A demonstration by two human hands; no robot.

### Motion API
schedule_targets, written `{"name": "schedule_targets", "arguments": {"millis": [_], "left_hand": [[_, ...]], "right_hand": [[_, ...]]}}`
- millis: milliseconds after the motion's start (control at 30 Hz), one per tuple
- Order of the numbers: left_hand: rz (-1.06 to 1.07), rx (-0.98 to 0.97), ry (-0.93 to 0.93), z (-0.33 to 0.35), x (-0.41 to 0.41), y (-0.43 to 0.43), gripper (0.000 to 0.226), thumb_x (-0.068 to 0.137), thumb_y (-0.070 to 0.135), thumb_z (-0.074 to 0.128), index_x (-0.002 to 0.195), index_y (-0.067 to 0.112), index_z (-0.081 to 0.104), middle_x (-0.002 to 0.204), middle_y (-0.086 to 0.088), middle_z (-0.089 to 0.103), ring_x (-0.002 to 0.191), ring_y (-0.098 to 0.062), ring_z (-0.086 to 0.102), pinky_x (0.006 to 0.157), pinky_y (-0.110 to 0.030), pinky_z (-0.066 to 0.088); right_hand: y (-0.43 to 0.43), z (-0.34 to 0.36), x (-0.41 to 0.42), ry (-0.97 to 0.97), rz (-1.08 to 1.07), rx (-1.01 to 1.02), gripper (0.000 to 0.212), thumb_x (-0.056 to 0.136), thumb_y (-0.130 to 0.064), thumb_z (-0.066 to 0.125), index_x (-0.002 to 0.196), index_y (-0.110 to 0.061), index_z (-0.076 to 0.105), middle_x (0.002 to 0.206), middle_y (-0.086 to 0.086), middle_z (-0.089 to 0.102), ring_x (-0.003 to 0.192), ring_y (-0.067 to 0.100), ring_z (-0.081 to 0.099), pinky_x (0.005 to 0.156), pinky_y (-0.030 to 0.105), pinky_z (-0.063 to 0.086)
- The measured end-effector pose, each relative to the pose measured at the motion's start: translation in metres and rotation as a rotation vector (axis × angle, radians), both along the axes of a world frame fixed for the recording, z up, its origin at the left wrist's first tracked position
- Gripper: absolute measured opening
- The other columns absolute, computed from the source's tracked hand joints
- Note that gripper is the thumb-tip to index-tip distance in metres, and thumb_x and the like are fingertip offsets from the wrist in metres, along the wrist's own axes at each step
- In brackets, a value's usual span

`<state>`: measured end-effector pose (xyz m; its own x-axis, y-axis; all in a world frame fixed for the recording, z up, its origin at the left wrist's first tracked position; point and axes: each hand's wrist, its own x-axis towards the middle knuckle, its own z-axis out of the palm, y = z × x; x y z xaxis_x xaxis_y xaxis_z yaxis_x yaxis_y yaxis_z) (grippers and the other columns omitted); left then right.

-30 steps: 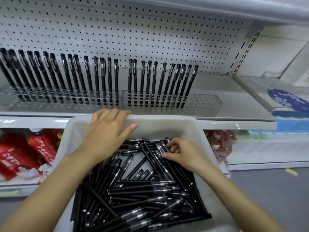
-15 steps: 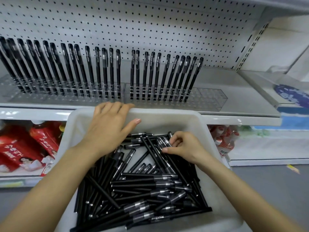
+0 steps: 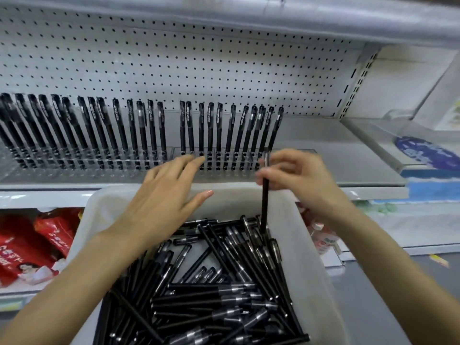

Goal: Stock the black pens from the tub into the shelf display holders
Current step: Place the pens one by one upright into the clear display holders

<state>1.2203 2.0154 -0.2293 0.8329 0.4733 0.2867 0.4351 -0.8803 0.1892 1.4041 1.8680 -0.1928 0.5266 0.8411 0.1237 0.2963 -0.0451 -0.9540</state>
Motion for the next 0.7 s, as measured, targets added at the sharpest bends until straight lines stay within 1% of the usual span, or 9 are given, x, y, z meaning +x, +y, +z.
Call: {"name": "schedule_targets", "arguments": {"millis": [67, 167, 333, 400, 500, 567, 633, 700], "left_hand": [[-0.031, 0.037, 0.013, 0.006, 0.011, -0.001, 0.073, 0.089, 0.069, 0.016, 0.148, 0.025, 0.022, 0.152, 0.004, 0.027, 0.139, -0.012, 0.023, 0.112, -0.031, 0.012], [-0.046, 0.059, 0.054, 0.014, 0.029, -0.002, 0.071, 0.088, 0.063, 0.017, 0.148, 0.025, 0.021, 0.153, 0.005, 0.023, 0.14, -0.011, 0.019, 0.113, -0.03, 0.01], [-0.066, 0.078, 0.12, 0.015, 0.052, -0.006, 0.071, 0.088, 0.061, 0.015, 0.148, 0.024, 0.021, 0.154, 0.003, 0.02, 0.139, -0.014, 0.022, 0.113, -0.034, 0.015], [-0.06, 0.082, 0.145, 0.012, 0.057, -0.007, 0.071, 0.088, 0.061, 0.014, 0.149, 0.025, 0.02, 0.154, 0.003, 0.02, 0.139, -0.014, 0.022, 0.113, -0.035, 0.015], [-0.051, 0.091, 0.17, 0.006, 0.06, -0.007, 0.07, 0.089, 0.061, 0.016, 0.148, 0.024, 0.021, 0.153, 0.001, 0.022, 0.139, -0.016, 0.024, 0.114, -0.036, 0.014], [-0.049, 0.106, 0.17, 0.002, 0.059, -0.007, 0.071, 0.089, 0.06, 0.016, 0.147, 0.022, 0.026, 0.151, 0.0, 0.028, 0.137, -0.019, 0.028, 0.114, -0.038, 0.016], [-0.057, 0.124, 0.142, 0.001, 0.058, -0.007, 0.071, 0.089, 0.06, 0.019, 0.145, 0.019, 0.032, 0.147, -0.002, 0.036, 0.134, -0.021, 0.035, 0.112, -0.04, 0.02], [-0.057, 0.135, 0.14, 0.001, 0.059, -0.007, 0.07, 0.089, 0.059, 0.021, 0.145, 0.018, 0.034, 0.146, -0.003, 0.039, 0.133, -0.022, 0.037, 0.111, -0.041, 0.023]], "right_hand": [[0.003, 0.021, 0.017, 0.02, -0.06, 0.115, 0.013, 0.086, -0.003, 0.062, 0.099, -0.004, 0.059, 0.088, 0.011, 0.072, 0.081, 0.018, 0.072, 0.068, 0.023, 0.057], [0.007, 0.046, 0.044, -0.043, -0.117, 0.19, 0.011, 0.088, -0.004, 0.06, 0.094, -0.011, 0.053, 0.093, 0.009, 0.072, 0.085, 0.018, 0.072, 0.07, 0.024, 0.057], [0.021, 0.055, 0.092, 0.003, -0.186, 0.266, 0.014, 0.085, 0.0, 0.064, 0.087, -0.01, 0.054, 0.08, 0.003, 0.075, 0.085, 0.025, 0.072, 0.073, 0.031, 0.057], [0.023, 0.052, 0.106, 0.01, -0.179, 0.27, 0.014, 0.086, 0.0, 0.064, 0.086, -0.01, 0.054, 0.081, 0.005, 0.075, 0.086, 0.025, 0.071, 0.074, 0.031, 0.057], [0.025, 0.045, 0.116, 0.001, -0.152, 0.25, 0.014, 0.087, 0.001, 0.062, 0.087, -0.009, 0.052, 0.081, 0.005, 0.074, 0.086, 0.023, 0.071, 0.072, 0.026, 0.056], [0.027, 0.041, 0.119, -0.001, -0.139, 0.246, 0.014, 0.087, 0.001, 0.061, 0.086, -0.009, 0.051, 0.085, 0.007, 0.074, 0.089, 0.026, 0.071, 0.074, 0.028, 0.056], [0.03, 0.04, 0.122, -0.014, -0.121, 0.233, 0.015, 0.087, 0.001, 0.062, 0.085, -0.009, 0.051, 0.086, 0.008, 0.074, 0.09, 0.027, 0.07, 0.077, 0.031, 0.057], [0.032, 0.038, 0.123, -0.046, -0.1, 0.187, 0.016, 0.086, 0.002, 0.063, 0.085, -0.008, 0.051, 0.087, 0.009, 0.073, 0.09, 0.027, 0.07, 0.079, 0.033, 0.058]]}}
